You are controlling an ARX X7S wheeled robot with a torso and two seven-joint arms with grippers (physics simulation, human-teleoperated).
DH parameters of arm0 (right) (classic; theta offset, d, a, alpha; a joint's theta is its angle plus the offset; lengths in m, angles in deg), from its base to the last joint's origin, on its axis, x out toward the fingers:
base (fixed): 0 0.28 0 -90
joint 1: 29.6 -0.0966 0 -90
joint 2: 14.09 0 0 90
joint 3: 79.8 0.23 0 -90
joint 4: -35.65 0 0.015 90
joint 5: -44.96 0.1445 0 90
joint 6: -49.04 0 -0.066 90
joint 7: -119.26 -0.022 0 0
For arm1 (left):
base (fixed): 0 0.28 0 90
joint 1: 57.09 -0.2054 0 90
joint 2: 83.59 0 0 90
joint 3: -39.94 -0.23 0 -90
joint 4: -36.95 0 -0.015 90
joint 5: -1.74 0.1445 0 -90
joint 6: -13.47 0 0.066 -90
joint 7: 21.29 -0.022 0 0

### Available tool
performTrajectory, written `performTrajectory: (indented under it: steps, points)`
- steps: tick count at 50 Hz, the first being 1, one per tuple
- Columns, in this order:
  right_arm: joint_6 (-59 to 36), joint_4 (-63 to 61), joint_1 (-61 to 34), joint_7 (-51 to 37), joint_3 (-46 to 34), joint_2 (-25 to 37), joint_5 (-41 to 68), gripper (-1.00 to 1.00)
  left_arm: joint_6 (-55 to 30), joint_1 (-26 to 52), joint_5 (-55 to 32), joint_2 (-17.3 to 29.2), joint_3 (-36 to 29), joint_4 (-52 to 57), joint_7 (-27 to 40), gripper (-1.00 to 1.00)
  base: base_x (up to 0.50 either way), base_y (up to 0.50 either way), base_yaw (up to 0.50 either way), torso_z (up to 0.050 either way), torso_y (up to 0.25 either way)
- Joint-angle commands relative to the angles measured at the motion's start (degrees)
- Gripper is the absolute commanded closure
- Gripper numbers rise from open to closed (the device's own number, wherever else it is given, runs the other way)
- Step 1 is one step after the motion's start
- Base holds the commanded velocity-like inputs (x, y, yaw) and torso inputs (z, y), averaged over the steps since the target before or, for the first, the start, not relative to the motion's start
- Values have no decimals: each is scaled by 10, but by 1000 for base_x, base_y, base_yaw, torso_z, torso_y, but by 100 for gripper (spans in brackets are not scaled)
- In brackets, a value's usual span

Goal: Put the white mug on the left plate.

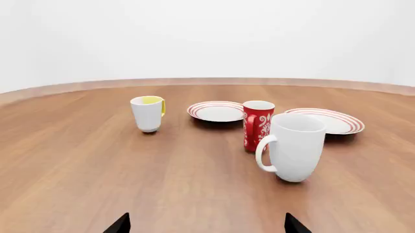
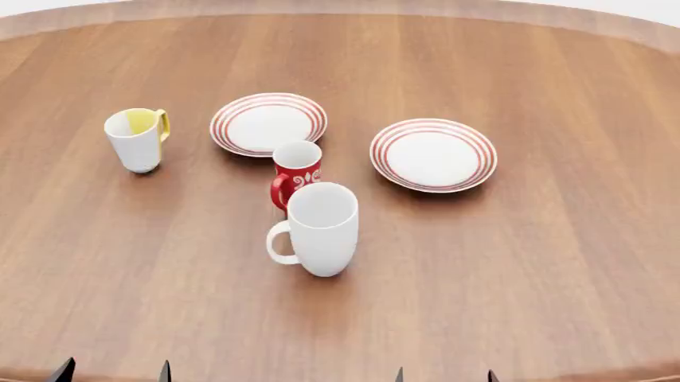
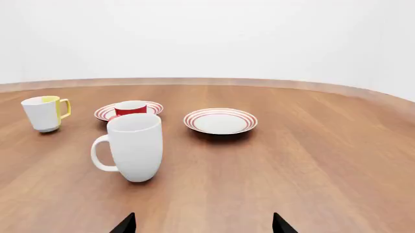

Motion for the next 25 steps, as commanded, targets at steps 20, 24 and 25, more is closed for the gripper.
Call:
performTrajectory:
  steps: [20, 24, 25]
  points:
    - [-15, -20, 9, -47, -39, 44, 19, -100, 2, -41, -1, 55, -55, 65, 54, -100, 40, 0, 0, 0, 0]
    - [-15, -35, 16, -51, -46, 47, 18, -100, 3, -46, -3, 61, -55, 75, 59, -100, 261, 0, 0, 0, 0]
    - [-16, -43, 20, -53, -47, 48, 16, -100, 6, -47, -3, 61, -56, 74, 59, -100, 312, 0, 0, 0, 0]
